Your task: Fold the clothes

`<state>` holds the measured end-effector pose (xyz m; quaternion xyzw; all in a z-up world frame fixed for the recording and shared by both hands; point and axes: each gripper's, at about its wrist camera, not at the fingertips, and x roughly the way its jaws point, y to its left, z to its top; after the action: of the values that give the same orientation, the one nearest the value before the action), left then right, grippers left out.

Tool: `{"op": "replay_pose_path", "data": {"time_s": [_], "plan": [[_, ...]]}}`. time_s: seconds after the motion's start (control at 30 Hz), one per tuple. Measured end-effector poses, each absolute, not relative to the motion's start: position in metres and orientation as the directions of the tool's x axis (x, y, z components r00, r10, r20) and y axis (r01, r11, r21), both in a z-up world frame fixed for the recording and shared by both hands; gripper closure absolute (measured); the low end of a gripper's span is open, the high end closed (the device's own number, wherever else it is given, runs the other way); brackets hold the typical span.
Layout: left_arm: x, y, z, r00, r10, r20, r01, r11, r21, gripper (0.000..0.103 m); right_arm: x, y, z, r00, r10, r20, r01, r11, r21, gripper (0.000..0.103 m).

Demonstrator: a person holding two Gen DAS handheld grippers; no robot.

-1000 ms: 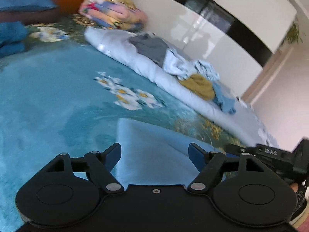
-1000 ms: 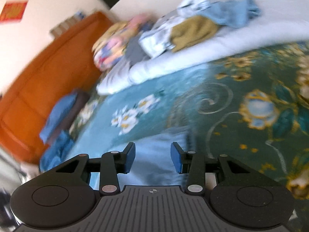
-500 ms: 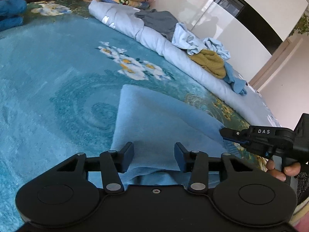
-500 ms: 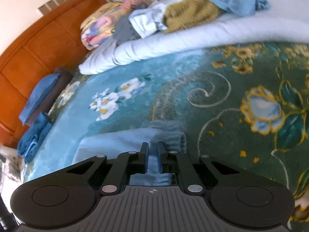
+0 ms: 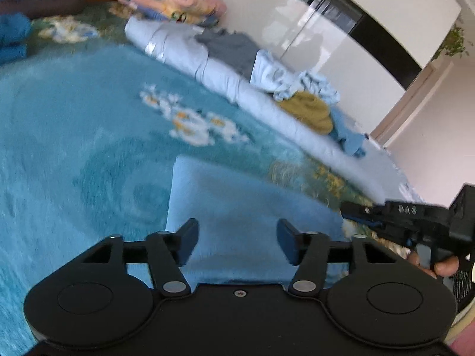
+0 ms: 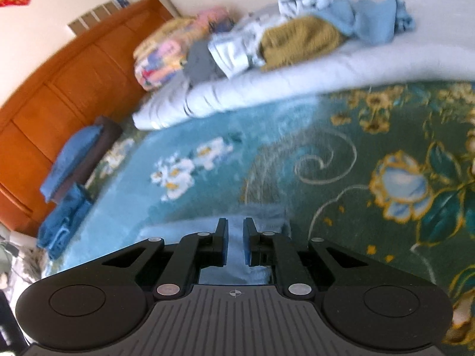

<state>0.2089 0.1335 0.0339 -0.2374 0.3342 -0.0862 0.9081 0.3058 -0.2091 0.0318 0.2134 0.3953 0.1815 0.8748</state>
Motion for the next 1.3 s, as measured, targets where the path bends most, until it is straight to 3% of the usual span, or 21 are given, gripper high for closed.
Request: {"op": "replay_pose_path", "data": {"time_s": [0.03,0.1,0.23,0.3,0.33,0.4,0.63,0.9,1.03,1.13,1.3], "plan": [[0.209,0.136,0.036,0.766,-0.313,-0.561,-0.003,0.872,-0.490,0.040,0.303,-0.213,0.033,0.627,0.484,-0.610,-0.143,0.842,0.520,0.086],[0.212,0.143,0.035,0.767,-0.301,-0.567,-0.027,0.867,-0.497,0.034,0.297,-0.222,0.029,0.634,0.468,-0.616,-0.116,0.845,0.523,0.058],[0.223,0.158,0.022,0.734,-0.317,-0.600,-0.076,0.841,-0.536,0.028,0.290,-0.239,0.011,0.606,0.496,-0.622,-0.077,0.815,0.575,0.053],[0.229,0.165,0.016,0.717,-0.338,-0.609,-0.092,0.820,-0.564,0.027,0.288,-0.247,0.001,0.585,0.540,-0.605,-0.057,0.772,0.634,0.037],[0.233,0.169,0.013,0.709,-0.349,-0.613,-0.101,0.810,-0.578,0.027,0.287,-0.250,-0.004,0.576,0.558,-0.597,-0.048,0.752,0.657,0.036],[0.241,0.172,0.008,0.689,-0.377,-0.619,-0.102,0.796,-0.597,0.020,0.287,-0.253,-0.012,0.561,0.580,-0.591,-0.027,0.726,0.687,0.036],[0.268,0.178,-0.010,0.627,-0.440,-0.643,-0.080,0.785,-0.615,0.020,0.294,-0.256,-0.040,0.504,0.643,-0.576,0.047,0.646,0.762,0.038],[0.280,0.196,-0.025,0.616,-0.541,-0.572,-0.063,0.690,-0.721,0.021,0.307,-0.262,-0.056,0.481,0.704,-0.523,0.060,0.568,0.821,0.048],[0.285,0.194,-0.028,0.603,-0.558,-0.570,-0.043,0.691,-0.722,0.026,0.314,-0.253,-0.057,0.458,0.720,-0.521,0.030,0.573,0.819,0.051],[0.288,0.192,-0.030,0.591,-0.564,-0.576,-0.027,0.700,-0.714,0.039,0.319,-0.249,-0.060,0.452,0.722,-0.523,0.033,0.573,0.819,0.060],[0.288,0.192,-0.034,0.594,-0.560,-0.578,-0.031,0.701,-0.712,0.052,0.320,-0.247,-0.061,0.452,0.716,-0.532,0.048,0.576,0.816,0.069]]}}
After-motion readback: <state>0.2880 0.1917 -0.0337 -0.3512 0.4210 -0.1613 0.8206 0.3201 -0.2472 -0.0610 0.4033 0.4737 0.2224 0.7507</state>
